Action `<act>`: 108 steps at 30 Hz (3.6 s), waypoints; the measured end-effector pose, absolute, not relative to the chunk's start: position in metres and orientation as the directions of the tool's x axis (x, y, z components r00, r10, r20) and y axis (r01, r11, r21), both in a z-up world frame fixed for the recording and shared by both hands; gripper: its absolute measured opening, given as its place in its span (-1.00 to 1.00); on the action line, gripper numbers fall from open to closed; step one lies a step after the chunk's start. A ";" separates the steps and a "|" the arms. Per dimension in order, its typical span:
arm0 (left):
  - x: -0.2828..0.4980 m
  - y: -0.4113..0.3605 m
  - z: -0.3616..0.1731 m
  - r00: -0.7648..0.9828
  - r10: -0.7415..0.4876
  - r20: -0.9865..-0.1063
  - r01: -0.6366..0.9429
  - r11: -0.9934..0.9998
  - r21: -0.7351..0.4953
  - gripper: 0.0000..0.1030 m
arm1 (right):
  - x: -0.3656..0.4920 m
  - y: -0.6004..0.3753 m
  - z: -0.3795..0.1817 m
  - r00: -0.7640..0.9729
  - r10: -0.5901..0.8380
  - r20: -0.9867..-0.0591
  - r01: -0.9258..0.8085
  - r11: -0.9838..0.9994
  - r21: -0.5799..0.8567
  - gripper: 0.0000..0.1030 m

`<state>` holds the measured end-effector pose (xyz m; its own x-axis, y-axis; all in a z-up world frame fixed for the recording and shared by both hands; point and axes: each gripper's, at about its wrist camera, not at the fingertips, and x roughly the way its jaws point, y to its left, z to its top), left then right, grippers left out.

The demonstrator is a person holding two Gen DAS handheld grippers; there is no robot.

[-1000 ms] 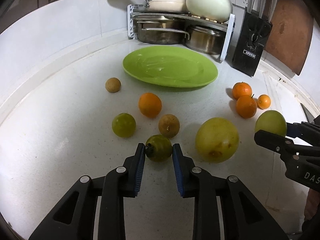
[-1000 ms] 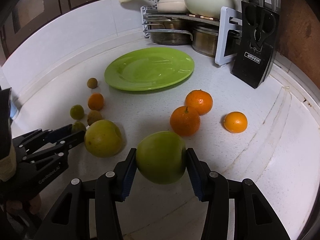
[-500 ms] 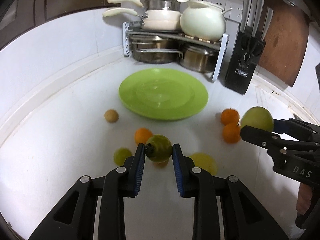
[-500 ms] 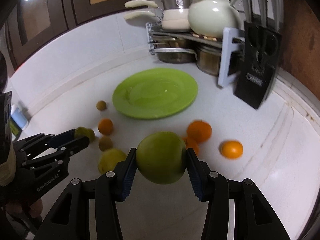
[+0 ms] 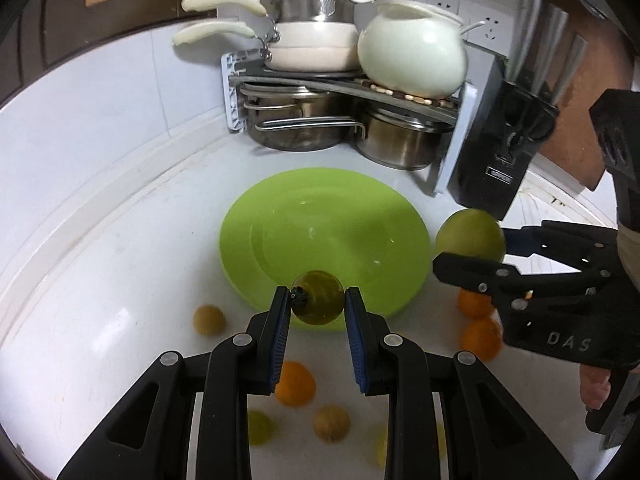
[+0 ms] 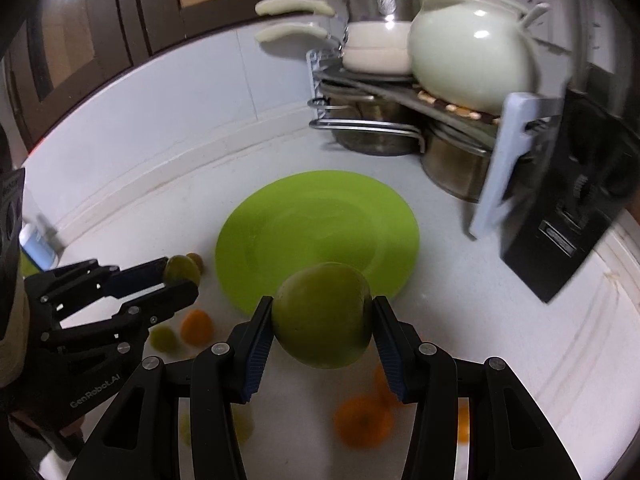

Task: Organize fruits
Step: 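Carry the lime and green apple to the green plate and release both, then lift both open grippers away from the plate toward the remaining fruits, then grasp a green lime with the left gripper while the right gripper grasps the yellow pomelo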

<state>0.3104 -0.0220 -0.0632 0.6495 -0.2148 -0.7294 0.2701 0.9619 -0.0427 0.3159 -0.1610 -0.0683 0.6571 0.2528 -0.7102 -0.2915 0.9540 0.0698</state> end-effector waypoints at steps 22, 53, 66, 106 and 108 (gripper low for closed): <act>0.392 -0.020 -0.109 0.485 -0.218 -0.847 0.329 0.943 -0.054 -0.44 | 0.407 -0.136 -0.112 0.514 0.229 -0.827 -0.316 0.946 0.065 -0.04; 0.273 0.026 -0.013 0.741 -0.159 -0.652 0.242 0.969 0.039 0.65 | 0.289 -0.124 -0.040 0.723 0.224 -0.653 -0.297 0.955 -0.001 0.37; 0.211 0.047 0.000 0.814 -0.072 -0.577 0.171 0.978 0.119 0.87 | 0.235 -0.113 -0.034 0.760 0.209 -0.615 -0.287 0.958 -0.029 0.46; 0.229 0.055 -0.113 0.634 -0.101 -0.766 0.243 0.967 0.073 0.71 | 0.228 -0.096 -0.141 0.510 0.164 -0.844 -0.260 0.965 0.031 0.46; 0.233 0.053 -0.115 0.634 -0.110 -0.766 0.247 0.967 0.066 0.68 | 0.230 -0.096 -0.142 0.506 0.172 -0.845 -0.261 0.964 0.039 0.46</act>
